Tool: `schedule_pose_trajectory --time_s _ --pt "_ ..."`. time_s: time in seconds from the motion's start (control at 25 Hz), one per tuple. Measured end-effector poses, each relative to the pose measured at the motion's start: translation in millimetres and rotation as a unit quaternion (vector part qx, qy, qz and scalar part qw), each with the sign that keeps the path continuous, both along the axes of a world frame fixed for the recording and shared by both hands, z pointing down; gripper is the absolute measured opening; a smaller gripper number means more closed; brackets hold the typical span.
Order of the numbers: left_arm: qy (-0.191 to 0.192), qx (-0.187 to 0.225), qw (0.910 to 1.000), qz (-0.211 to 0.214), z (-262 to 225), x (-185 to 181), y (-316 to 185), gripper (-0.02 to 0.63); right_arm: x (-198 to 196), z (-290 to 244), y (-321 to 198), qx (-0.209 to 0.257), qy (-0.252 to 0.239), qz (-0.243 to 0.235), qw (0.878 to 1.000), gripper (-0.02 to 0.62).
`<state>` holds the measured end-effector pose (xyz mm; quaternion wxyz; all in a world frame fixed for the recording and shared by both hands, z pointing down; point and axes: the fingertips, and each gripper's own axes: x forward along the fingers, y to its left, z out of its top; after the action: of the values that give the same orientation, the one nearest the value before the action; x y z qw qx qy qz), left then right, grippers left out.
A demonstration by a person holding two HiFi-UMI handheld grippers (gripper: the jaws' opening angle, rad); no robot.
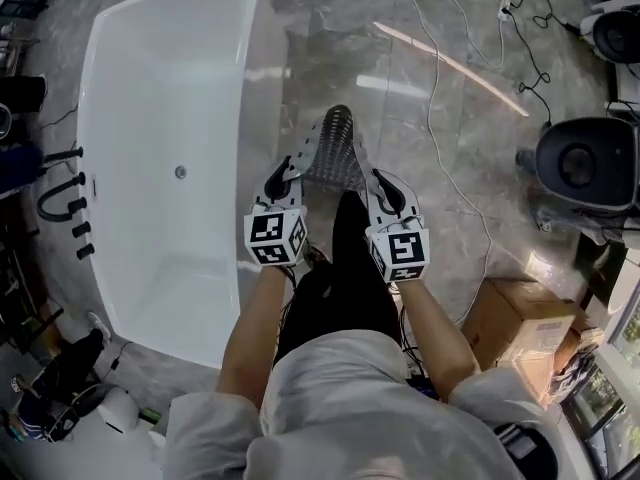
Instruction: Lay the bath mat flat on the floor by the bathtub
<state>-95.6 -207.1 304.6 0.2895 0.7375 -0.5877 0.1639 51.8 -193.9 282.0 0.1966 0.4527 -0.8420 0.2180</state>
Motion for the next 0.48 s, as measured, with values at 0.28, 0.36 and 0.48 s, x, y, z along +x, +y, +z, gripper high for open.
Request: schedule_pose_trajectory --time_s 0.28,0.36,0.48 --pt "0.001 -0.016 0.9996 0.021 51.4 -3.5 -43.1 0.025 9.2 58.4 -63.0 -0.001 0.017 -0.013 1.0 0.021" --pt "0.012 -0.022 0.9997 0.007 68.1 -11.7 -51.0 0.025 4.4 71.5 -76.3 0.002 0.02 -0.028 0.999 0.021" --pt "0.008 -0.029 0.9996 0.0 94.2 -20.2 -61.5 0.025 -3.2 94.6 -86.9 -0.006 0.022 -0.046 0.999 0.021"
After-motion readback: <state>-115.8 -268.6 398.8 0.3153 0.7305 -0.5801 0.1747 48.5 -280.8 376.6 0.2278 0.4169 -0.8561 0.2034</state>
